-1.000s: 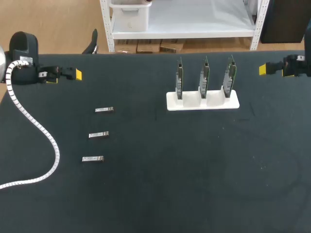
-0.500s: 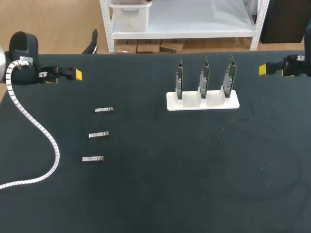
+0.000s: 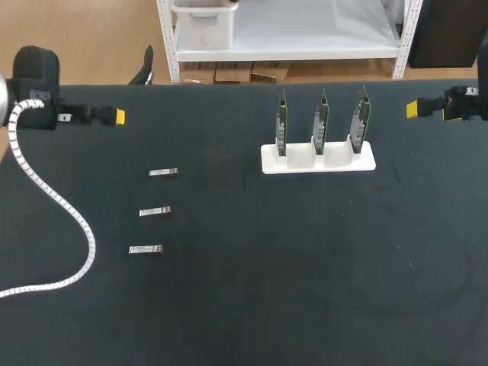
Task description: Pick up the optical module with the left hand, and insert it into the network port with the right hand.
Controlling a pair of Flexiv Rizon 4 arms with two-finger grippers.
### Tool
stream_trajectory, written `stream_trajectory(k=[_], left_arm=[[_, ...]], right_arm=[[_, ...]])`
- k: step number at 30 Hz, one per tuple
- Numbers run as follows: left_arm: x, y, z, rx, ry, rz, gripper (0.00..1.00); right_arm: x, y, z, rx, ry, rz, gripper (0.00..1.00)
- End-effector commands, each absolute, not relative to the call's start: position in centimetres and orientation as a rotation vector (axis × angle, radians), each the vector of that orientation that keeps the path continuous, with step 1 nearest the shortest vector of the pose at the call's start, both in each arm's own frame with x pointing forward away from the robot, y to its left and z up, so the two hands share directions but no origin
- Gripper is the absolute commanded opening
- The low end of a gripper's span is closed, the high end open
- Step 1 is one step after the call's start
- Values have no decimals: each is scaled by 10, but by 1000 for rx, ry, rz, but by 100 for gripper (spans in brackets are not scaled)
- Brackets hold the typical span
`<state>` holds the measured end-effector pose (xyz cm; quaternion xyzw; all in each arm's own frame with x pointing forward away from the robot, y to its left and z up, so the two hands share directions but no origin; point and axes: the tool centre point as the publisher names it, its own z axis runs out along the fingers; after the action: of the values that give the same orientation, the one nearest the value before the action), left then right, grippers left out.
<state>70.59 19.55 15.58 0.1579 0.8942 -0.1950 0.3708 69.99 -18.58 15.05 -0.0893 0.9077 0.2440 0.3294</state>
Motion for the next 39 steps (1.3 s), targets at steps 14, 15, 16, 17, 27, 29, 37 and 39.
stream_trajectory(k=[14,15,16,17,27,29,37,39], left_arm=[[702,200,117,1629,2105,-231,100],[702,199,116,1646,2099,-244,100],[703,199,115,1668,2088,-274,100],[703,198,115,1686,2072,-277,100],[707,193,122,1549,2094,-380,100],[707,193,122,1549,2094,-380,100],[707,193,122,1549,2094,-380,100],[707,193,122,1549,2094,-380,100]], right_arm=[[699,-185,151,-231,2376,633,100],[699,-185,151,-231,2376,633,100],[699,-185,151,-231,2376,633,100],[699,-185,151,-231,2376,633,100],[699,-185,151,-231,2376,633,100],[699,-185,151,-231,2376,633,100],[699,-185,151,-231,2376,633,100],[699,-185,151,-231,2376,633,100]])
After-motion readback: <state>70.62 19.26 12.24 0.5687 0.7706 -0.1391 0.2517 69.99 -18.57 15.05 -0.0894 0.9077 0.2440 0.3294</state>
